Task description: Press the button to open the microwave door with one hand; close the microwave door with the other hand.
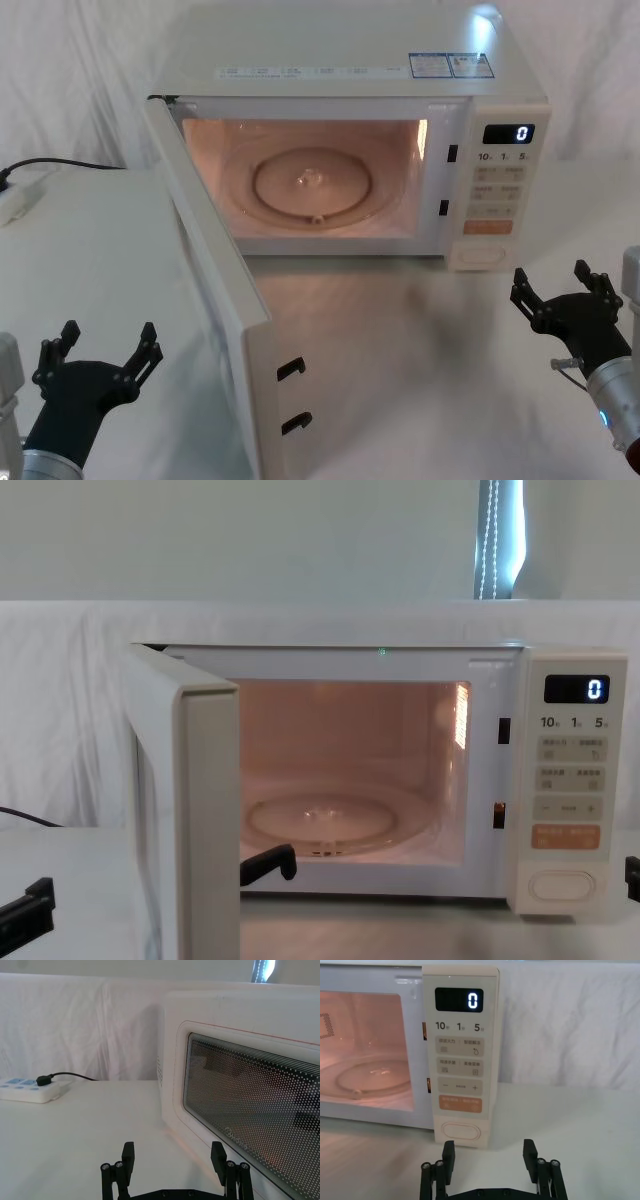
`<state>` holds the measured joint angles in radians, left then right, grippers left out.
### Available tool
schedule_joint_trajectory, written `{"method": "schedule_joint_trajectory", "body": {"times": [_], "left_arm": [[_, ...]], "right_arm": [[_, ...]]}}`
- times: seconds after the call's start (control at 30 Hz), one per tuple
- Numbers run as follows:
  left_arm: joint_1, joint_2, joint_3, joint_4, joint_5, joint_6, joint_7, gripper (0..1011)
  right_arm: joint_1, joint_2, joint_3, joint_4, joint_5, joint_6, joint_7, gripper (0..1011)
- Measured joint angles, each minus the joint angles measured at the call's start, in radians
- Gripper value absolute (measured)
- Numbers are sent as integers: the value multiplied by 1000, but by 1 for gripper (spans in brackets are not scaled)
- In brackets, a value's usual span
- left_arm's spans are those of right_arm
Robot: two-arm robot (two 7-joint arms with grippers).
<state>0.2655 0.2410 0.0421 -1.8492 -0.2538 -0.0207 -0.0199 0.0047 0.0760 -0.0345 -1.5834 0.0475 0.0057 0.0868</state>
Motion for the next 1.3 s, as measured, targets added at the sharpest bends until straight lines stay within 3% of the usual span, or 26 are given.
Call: {"method": "schedule_joint_trajectory", "body": {"times": [0.23, 1.3], "left_arm": [[0, 0, 0, 0, 0, 0, 0, 1001], [0, 0, 0, 0, 0, 0, 0, 1001]], "right_arm": [[0, -1, 1, 3, 0, -1, -3, 1001], [0, -2, 1, 3, -1, -1, -2, 1002]]}}
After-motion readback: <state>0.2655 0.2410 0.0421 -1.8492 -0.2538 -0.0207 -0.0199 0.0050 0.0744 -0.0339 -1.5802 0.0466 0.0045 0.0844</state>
